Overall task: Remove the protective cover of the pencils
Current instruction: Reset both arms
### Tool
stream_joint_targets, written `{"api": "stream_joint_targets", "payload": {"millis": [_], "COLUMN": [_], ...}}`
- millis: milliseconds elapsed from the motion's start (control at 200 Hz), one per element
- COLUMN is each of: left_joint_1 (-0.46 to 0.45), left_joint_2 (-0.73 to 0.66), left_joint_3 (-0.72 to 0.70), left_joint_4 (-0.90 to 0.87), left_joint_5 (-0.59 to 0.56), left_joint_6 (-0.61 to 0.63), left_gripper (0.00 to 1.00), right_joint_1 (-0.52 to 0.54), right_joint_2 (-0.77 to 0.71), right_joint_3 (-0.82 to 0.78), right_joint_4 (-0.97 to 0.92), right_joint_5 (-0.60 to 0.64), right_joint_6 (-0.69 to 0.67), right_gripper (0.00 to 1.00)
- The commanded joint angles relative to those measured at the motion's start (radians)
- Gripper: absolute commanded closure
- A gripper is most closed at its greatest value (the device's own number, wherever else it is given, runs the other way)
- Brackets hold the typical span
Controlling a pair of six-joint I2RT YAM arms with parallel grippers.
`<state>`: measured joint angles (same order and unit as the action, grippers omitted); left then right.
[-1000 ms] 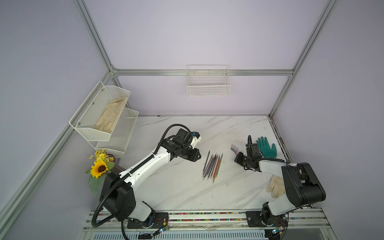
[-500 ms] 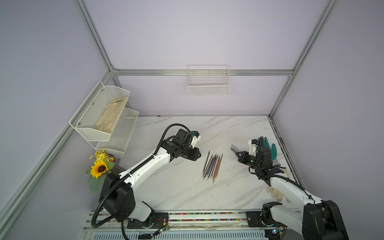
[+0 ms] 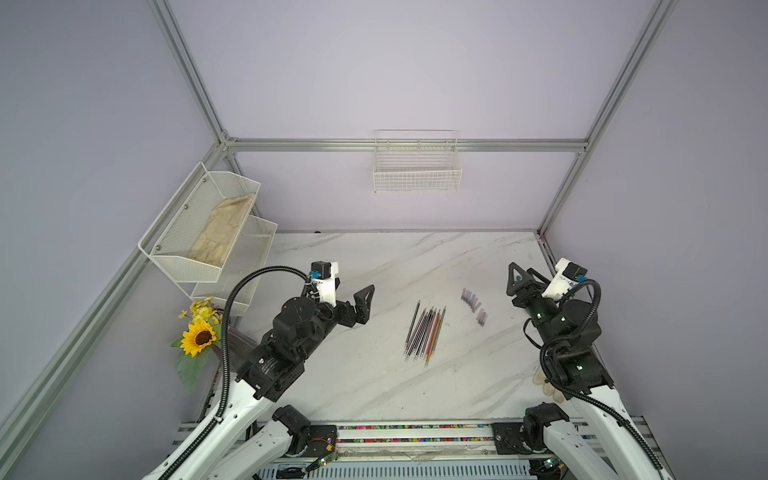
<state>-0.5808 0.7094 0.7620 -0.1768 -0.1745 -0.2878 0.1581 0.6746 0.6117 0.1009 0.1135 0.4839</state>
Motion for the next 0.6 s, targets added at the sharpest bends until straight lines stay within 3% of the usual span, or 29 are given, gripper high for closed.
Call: {"api": "stream_joint_targets", "payload": {"millis": [0,145,265,315,460,595], "left_joint_1": [0.005,0.006,0.006,0.006,0.006,0.012], "left_joint_2": [-0.045,-0.071,-0.026,-0.004,0.037,0.065], "left_joint_3": [-0.167,-0.266,-0.315,-0.354,-0.449,-0.445], "left_joint_4": [0.261,0.369,0.431,0.513,0.724,0.71], "left_joint_5": [-0.081,-0.104,-0.245,-0.279,-0.311,-0.305], "left_joint_6": [0.192,0.33,0.383,0.429,0.51,0.541], "left_gripper": [0.0,0.0,0.0,0.0,0.0,0.0], "right_joint_1": [0.005,0.004,0.003,0.003,0.003,0.003], "right_joint_2": [0.008,0.031,0.136,0.192,0.296,0.386], "right_joint_3": [-0.036,-0.151,-0.263,-0.284,-0.334,-0.406], "right_joint_4": [0.077,0.286,0.543,0.598,0.744,0.929], "right_joint_5": [0.1,0.188,0.231,0.239,0.211,0.19], "right_joint_6": [-0.022,-0.082,-0.362,-0.419,-0.431,-0.437], "right_gripper": [0.03,0.03,0.03,0.03,0.03,0.03]}}
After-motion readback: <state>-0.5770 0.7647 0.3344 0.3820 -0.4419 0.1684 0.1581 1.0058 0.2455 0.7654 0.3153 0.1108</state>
